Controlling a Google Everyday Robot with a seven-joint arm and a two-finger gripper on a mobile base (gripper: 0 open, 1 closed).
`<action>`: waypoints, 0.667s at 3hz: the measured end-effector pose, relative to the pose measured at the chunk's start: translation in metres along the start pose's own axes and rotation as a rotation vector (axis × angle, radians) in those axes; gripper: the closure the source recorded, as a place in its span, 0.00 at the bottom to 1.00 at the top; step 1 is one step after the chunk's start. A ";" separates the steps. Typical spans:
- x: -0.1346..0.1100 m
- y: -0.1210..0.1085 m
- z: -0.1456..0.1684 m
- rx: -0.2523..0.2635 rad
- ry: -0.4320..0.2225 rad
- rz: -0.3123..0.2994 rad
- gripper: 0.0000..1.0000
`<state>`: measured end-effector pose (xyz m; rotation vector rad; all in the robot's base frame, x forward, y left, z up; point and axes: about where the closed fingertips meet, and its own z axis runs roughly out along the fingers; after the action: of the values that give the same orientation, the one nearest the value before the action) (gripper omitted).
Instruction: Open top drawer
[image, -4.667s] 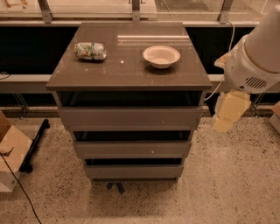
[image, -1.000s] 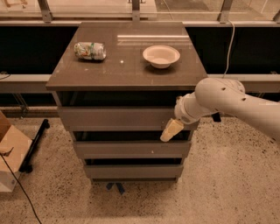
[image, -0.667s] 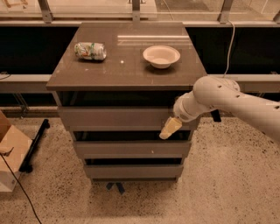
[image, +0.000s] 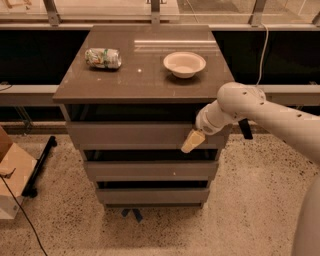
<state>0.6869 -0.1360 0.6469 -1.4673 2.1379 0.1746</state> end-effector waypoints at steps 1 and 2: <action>0.005 0.004 0.000 -0.027 0.010 -0.008 0.41; 0.002 0.004 -0.004 -0.027 0.010 -0.008 0.72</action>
Offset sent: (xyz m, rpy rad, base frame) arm -0.0575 -0.0308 -0.0029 -0.0404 0.1502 0.0672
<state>0.6818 -0.1380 0.6482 -1.4950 2.1450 0.1940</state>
